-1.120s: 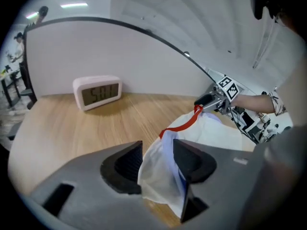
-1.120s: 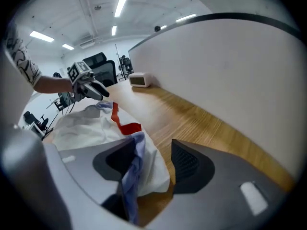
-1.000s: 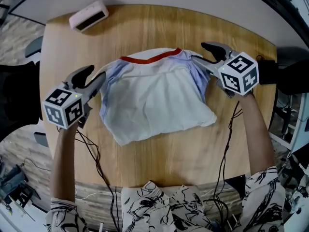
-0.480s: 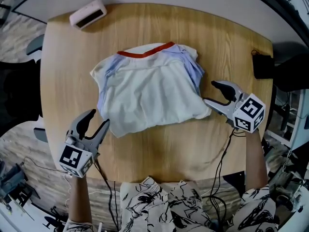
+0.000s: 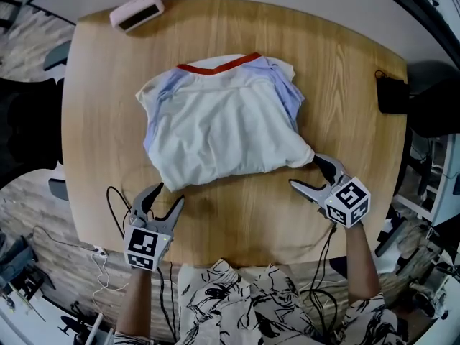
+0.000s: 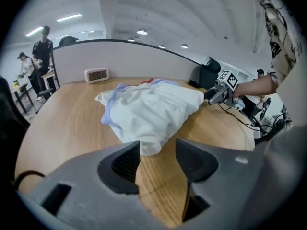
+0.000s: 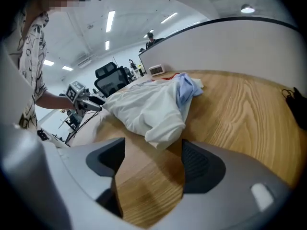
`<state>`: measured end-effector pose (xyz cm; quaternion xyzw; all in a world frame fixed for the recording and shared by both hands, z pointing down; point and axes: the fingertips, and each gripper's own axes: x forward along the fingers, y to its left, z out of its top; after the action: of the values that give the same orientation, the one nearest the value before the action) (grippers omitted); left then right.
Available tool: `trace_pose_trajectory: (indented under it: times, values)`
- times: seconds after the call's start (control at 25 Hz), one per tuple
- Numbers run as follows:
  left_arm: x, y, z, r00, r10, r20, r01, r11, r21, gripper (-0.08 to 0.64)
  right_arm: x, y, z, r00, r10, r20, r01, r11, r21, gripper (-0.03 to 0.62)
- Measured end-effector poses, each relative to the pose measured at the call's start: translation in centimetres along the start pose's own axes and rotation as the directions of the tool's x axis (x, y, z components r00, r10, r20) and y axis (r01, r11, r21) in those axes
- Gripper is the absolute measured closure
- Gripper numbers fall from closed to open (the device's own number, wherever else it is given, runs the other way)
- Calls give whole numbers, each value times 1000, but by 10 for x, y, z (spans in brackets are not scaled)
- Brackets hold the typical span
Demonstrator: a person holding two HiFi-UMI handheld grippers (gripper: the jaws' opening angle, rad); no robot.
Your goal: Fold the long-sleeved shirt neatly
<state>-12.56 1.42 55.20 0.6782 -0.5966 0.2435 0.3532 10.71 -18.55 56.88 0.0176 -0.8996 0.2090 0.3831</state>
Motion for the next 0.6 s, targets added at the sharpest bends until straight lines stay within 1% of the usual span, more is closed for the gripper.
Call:
trace_pose_trajectory:
  times: [0.04, 0.08, 0.16, 0.24, 0.32, 0.36, 0.4, 0.44, 0.6]
  values:
    - [1, -2, -2, 1000, 19, 2, -18, 1000, -10, 318, 3, 1, -1, 1000, -9, 8, 9, 1000, 12, 216]
    - [3, -4, -3, 999, 33, 9, -33, 999, -18, 321, 5, 1, -1, 1000, -19, 21, 18, 999, 31, 246]
    - [6, -6, -3, 998, 51, 24, -50, 998, -27, 342, 7, -2, 3, 997, -52, 56, 48, 997, 67, 315]
    - [10, -6, -1, 997, 66, 39, -64, 997, -40, 370, 8, -5, 8, 992, -84, 91, 75, 993, 94, 410]
    - [12, -3, 0, 995, 87, 45, -84, 995, -53, 413, 10, -6, 11, 989, -101, 111, 89, 990, 112, 450]
    - [13, -1, 0, 994, 96, 45, -93, 994, -52, 457, 11, -7, 12, 987, -111, 114, 98, 989, 111, 470]
    - [13, 0, 0, 994, 102, 44, -100, 994, -47, 517, 10, -8, 12, 986, -124, 112, 113, 988, 102, 505]
    - [13, 1, 0, 994, 105, 44, -103, 994, -40, 537, 9, -10, 13, 984, -138, 110, 129, 988, 87, 541]
    - [1, 11, -4, 992, 117, 39, -116, 993, -27, 540, -2, -17, 11, 984, -158, 84, 158, 987, 13, 552]
